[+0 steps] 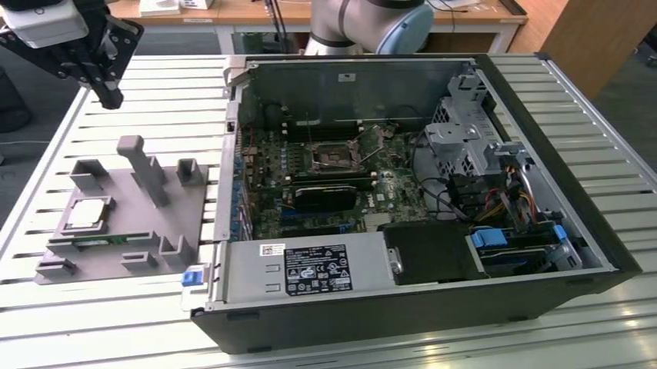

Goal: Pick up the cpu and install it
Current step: 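Reach for the cpu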

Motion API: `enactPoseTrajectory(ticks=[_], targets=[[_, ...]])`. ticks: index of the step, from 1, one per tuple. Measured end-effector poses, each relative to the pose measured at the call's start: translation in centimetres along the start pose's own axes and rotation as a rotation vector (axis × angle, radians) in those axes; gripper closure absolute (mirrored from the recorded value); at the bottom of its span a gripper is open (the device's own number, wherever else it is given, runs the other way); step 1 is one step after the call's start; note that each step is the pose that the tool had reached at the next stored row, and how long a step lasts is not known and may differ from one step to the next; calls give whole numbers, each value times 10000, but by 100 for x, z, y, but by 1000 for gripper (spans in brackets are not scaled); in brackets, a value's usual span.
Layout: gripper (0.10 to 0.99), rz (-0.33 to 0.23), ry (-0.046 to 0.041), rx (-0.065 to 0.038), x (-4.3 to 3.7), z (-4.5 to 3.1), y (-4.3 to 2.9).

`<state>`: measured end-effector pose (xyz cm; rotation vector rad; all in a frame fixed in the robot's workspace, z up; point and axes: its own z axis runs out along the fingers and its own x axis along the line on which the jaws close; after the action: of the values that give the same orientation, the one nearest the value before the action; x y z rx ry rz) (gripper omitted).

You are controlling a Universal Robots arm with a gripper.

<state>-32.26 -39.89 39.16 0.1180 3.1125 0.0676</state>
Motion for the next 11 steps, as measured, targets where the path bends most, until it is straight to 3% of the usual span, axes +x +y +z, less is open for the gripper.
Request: enactPoseTrajectory(ticks=[11], targets=[[980, 0, -1, -1, 153, -1, -12]])
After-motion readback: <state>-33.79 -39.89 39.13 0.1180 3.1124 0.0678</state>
